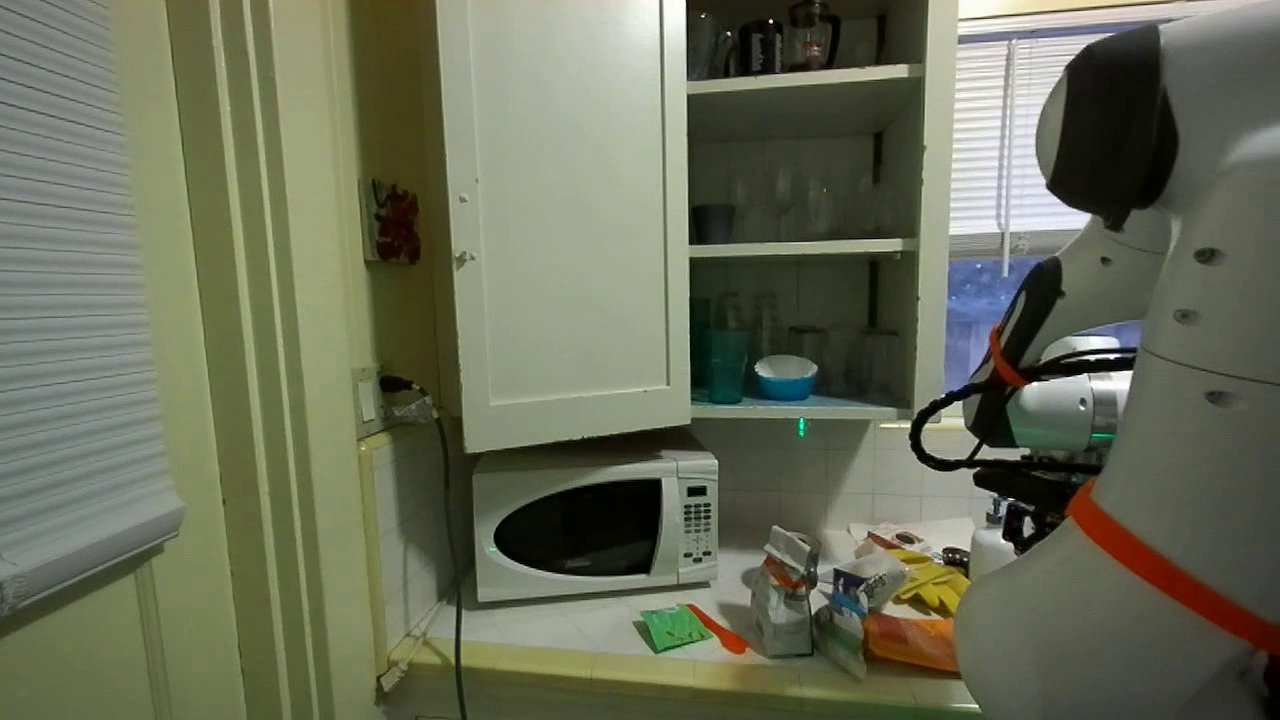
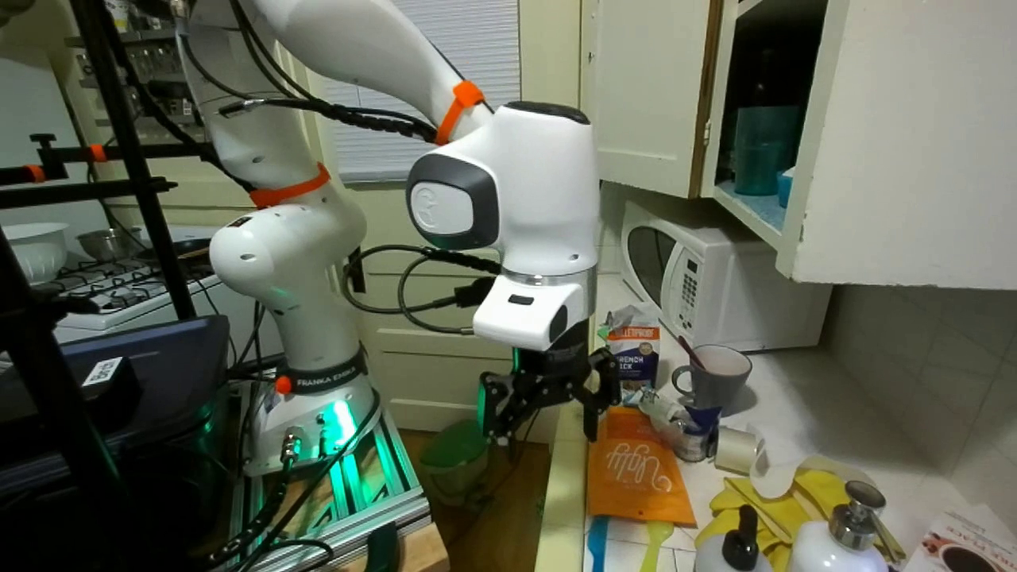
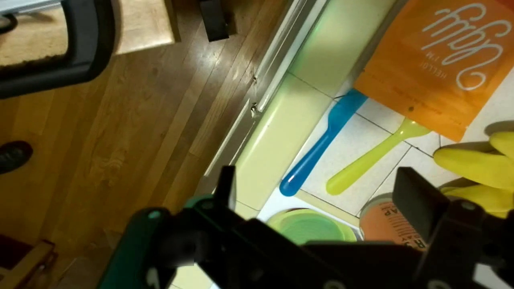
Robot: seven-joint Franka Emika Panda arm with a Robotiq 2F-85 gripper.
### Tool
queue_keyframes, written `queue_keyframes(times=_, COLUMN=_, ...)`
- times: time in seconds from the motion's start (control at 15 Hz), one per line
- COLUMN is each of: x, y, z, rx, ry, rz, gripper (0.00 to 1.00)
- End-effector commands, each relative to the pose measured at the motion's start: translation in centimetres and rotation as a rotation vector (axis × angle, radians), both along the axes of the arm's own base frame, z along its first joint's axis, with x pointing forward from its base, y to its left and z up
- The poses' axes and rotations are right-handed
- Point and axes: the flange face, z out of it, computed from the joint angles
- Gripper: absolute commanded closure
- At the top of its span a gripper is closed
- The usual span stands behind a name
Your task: Place the blue butter knife inside the cup
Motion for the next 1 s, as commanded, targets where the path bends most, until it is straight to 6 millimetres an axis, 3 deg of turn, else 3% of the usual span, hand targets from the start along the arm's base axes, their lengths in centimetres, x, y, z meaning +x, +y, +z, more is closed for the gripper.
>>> queue_keyframes(times=0.0, x=0.9, y=0.4, z=-0.2, rx=0.0, ry=0.008, rz=-0.012, gripper=0.0)
queue_keyframes(times=0.13, x=2.1, y=0.1, z=-1.0, rx=-0.03, ry=0.002, rz=-0.064, gripper=0.0)
queue_keyframes(times=0.33, x=1.5, y=-2.0, z=-3.8, rx=-0.098, ry=-0.021, rz=-0.167, gripper=0.0)
queue_keyframes(times=0.8, x=-2.4, y=-5.5, z=-12.0, rx=-0.155, ry=0.027, rz=-0.405, gripper=0.0)
queue_keyframes(times=0.87, x=-2.1, y=-4.2, z=-10.1, rx=-0.143, ry=-0.008, rz=-0.338, gripper=0.0)
queue_keyframes(times=0.93, x=-2.4, y=-4.5, z=-11.0, rx=-0.139, ry=0.011, rz=-0.36, gripper=0.0)
